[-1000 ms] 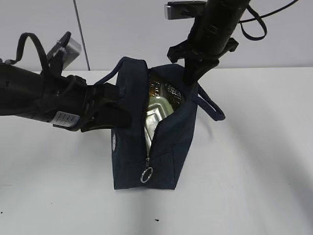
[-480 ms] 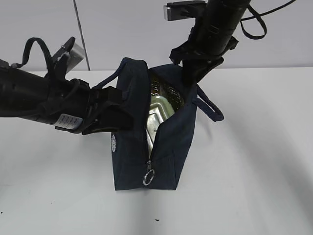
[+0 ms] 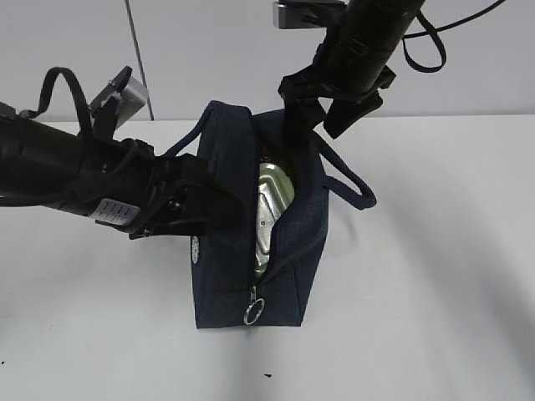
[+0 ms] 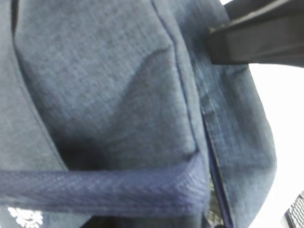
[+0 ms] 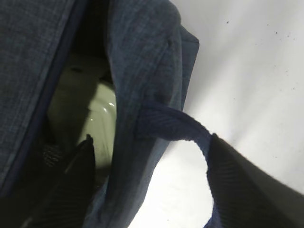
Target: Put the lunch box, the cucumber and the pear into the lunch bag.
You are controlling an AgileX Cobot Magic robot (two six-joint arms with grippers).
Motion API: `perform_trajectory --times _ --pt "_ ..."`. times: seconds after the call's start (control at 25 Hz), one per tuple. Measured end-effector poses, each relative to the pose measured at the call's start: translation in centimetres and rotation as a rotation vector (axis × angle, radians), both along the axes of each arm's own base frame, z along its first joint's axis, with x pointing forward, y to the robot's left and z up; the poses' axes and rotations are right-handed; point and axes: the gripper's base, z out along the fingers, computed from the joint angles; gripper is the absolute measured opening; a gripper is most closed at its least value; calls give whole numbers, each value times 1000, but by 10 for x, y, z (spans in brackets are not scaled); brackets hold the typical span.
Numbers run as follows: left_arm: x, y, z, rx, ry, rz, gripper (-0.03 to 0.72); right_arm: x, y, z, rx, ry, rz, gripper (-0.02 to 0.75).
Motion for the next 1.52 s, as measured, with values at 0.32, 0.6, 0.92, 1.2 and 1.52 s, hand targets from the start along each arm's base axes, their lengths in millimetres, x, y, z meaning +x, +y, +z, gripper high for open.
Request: perform_trajectory --times 0.32,0.6,0.92,1.2,1.52 --pt "-6 -2 1 -19 19 -67 414 -17 -8 33 -8 -78 18 507" --pt "-10 -3 0 17 -56 -191 414 -59 -20 58 -2 -94 31 503" --pt "-13 -7 -5 105 -129 -251 414 -119 -22 45 152 -21 141 503" --pt "-11 -12 -6 147 -187 -210 306 -157 -25 4 252 -65 217 503" --pt "-10 -12 -6 155 -193 -208 68 -194 -20 -41 474 -106 334 502"
